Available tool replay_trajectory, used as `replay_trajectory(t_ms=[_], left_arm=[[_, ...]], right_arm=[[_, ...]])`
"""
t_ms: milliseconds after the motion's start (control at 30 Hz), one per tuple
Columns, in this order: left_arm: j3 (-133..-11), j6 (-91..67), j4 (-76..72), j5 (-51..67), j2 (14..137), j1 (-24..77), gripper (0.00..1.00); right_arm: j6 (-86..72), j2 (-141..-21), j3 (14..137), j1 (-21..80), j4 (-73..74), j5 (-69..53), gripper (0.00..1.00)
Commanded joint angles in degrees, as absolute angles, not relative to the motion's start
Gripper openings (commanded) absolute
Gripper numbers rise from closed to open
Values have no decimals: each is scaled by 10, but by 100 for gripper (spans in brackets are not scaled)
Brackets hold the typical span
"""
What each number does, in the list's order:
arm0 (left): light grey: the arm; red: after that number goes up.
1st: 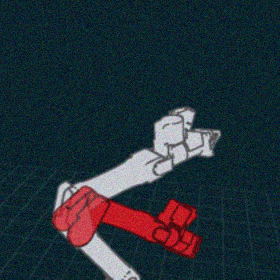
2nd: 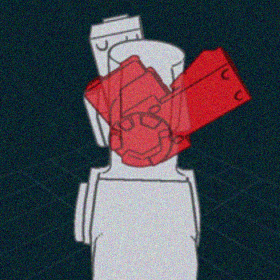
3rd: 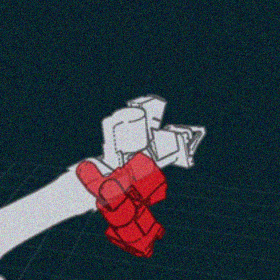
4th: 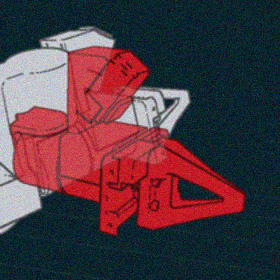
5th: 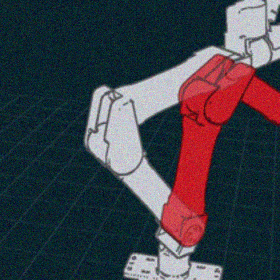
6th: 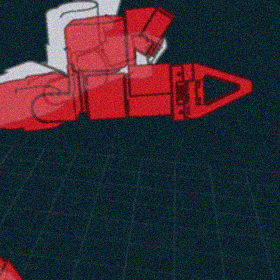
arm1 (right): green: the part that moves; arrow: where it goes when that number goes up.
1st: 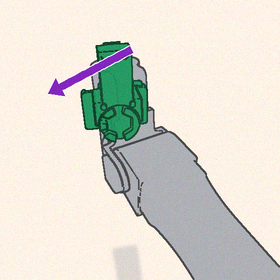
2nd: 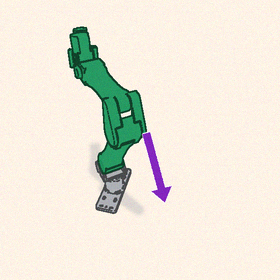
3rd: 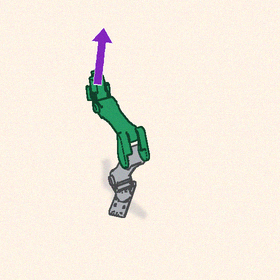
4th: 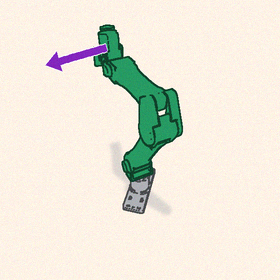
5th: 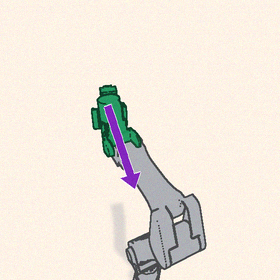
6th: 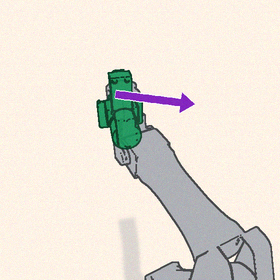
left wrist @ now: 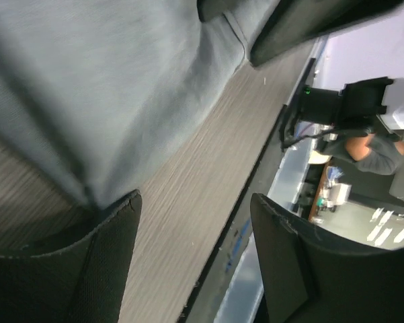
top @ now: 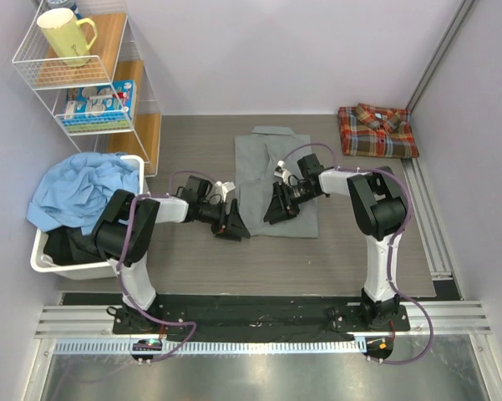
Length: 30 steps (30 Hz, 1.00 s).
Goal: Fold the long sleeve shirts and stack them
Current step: Fold the shirt
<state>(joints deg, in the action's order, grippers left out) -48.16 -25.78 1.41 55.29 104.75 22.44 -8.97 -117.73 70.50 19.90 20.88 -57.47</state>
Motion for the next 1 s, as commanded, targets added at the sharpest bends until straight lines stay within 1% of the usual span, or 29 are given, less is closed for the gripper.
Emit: replay_trajectory(t_ms=[0,33,100,167,233,333,433,500,533,633,733,800,867,967], left_arm=[[-469,-247,4,565,1035,209,68],[-461,-232,8,598,1021,209,69],[-458,-198,33,623,955,209,71],[-482,-150,109,649,913,210,74],[-507,-142,151,657,885,210,74],[-555,-154,136,620,889,210,74],[-609,-182,86,563,951,210,73],[-655,-210,66,547,996,209,73],[-673,-217,59,538,1034,209,72],[-723,-243,11,518,1100,208,72],[-784,-266,7,504,1171,199,72],[-798,-292,-17,495,1203,180,72],[-813,-322,-11,470,1242,165,71],[-790,-347,-6,454,1257,139,70]], right_arm=[[-66,-1214,728,193,189,-551,50],[-62,-1221,732,199,193,-552,50],[-58,-1216,732,206,201,-562,50],[-64,-1194,724,219,203,-576,51],[-75,-1171,725,216,204,-596,54],[-97,-1126,748,192,204,-621,54],[-104,-1118,781,136,214,-635,54],[-91,-1140,813,99,237,-635,54],[-65,-1151,825,89,251,-628,54],[-7,-1212,887,69,320,-619,52],[-3,-1258,923,66,335,-612,51],[18,-1279,935,67,336,-602,50],[40,-1306,941,65,342,-576,49],[59,-1331,942,62,348,-555,48]])
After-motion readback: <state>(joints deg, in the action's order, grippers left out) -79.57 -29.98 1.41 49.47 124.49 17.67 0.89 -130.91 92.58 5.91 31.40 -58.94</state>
